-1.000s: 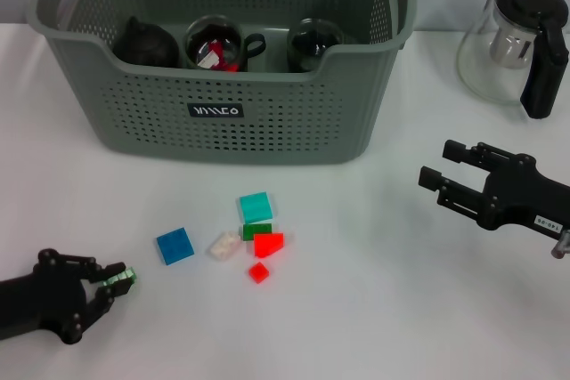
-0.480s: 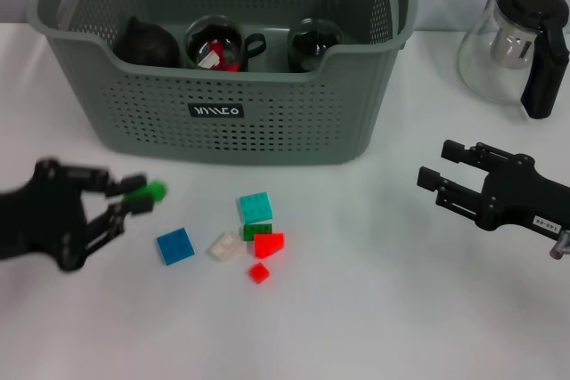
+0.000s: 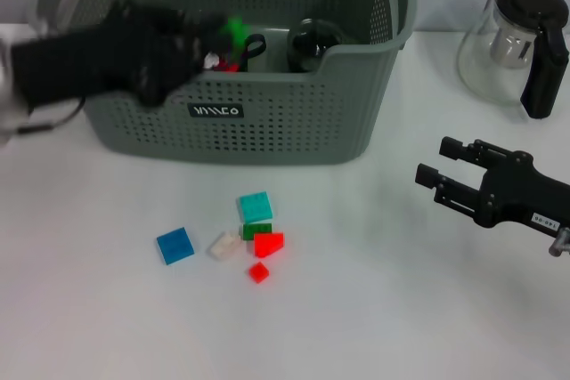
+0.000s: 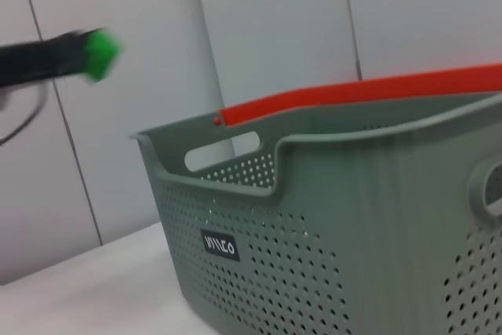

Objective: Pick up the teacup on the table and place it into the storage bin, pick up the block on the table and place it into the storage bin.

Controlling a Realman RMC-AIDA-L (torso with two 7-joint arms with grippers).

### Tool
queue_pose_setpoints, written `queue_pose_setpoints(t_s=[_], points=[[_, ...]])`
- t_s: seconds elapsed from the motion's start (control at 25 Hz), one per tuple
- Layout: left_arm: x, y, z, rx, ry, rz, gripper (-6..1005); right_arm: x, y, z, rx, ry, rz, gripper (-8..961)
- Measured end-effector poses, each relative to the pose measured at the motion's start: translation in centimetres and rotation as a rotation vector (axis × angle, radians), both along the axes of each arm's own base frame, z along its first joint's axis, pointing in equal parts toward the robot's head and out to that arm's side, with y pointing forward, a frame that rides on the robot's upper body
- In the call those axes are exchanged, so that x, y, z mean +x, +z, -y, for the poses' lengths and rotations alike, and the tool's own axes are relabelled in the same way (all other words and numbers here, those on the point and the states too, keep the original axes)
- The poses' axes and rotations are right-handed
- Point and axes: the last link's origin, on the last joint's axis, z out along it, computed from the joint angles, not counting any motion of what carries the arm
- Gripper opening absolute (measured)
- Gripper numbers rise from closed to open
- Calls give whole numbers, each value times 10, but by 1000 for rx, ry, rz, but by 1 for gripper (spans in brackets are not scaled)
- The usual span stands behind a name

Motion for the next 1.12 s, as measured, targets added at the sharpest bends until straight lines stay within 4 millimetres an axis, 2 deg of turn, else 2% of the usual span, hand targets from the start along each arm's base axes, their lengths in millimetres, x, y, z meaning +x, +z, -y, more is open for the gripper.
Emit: queue_pose_setpoints(t_s=[0.12, 0.24, 0.36, 0.4, 0.56, 0.8, 1.12], points=[[14, 1, -31, 55, 60, -31, 140, -2, 0, -1, 2, 3, -3, 645], [20, -1, -53, 111, 117, -80, 141, -3, 0, -2, 3, 8, -4, 644], [24, -7, -77, 148, 195, -179, 141, -5, 0, -4, 4, 14, -6, 644], [26, -13, -90, 160, 256, -273, 141, -5, 0, -4, 5, 14, -7, 644], [29, -18, -99, 180, 300, -395, 141, -6, 1, -6, 11, 11, -12, 645], [50, -20, -107, 196, 363, -605, 141, -6, 3, -7, 20, 8, -15, 646], [64, -27, -108, 155, 404, -684, 140, -3, 3, -5, 25, 0, -17, 645]])
